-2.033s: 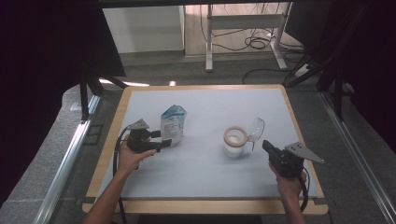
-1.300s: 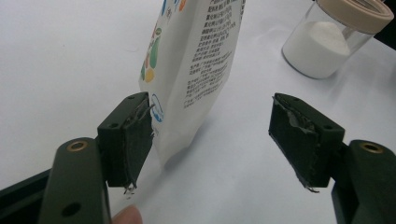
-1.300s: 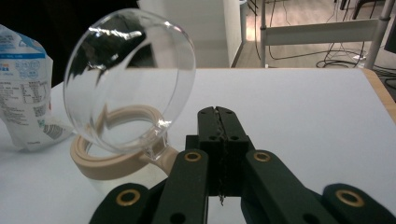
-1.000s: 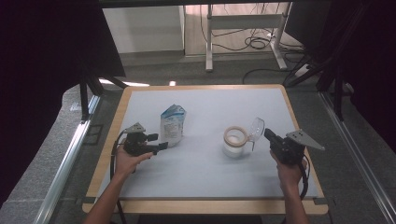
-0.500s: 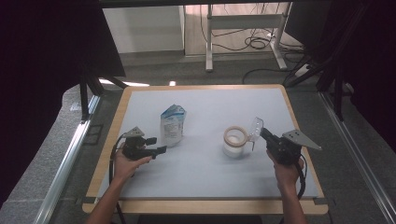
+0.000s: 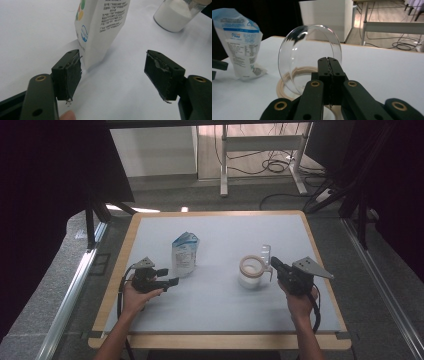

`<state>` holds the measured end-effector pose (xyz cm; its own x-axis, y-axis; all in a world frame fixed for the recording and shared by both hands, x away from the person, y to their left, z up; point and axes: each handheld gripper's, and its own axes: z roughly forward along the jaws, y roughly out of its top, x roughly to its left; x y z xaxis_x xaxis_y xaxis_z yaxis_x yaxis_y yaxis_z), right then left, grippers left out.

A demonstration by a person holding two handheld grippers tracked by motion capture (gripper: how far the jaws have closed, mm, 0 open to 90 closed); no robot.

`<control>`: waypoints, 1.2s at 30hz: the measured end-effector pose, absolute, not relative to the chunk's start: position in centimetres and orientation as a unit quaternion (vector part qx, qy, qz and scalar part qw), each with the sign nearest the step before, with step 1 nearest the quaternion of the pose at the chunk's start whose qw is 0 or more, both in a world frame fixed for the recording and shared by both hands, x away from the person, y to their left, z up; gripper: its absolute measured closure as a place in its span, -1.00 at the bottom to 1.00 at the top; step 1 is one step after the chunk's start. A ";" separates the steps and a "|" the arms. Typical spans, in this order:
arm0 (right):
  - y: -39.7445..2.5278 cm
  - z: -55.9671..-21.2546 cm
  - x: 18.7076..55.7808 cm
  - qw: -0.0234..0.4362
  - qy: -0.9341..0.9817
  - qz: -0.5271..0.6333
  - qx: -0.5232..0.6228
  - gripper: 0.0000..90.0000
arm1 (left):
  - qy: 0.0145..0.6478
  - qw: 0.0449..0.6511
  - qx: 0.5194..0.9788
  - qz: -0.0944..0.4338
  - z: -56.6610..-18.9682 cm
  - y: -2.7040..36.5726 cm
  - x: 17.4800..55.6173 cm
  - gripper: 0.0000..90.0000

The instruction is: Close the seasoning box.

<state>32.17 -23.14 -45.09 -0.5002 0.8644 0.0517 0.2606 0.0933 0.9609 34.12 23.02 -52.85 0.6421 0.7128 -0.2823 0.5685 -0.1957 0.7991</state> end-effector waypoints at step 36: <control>-26.0 -47.6 31.3 0.246 0.718 0.508 0.407 0.62 | 0.421 0.480 0.766 0.069 -53.3 23.2 34.0 -0.35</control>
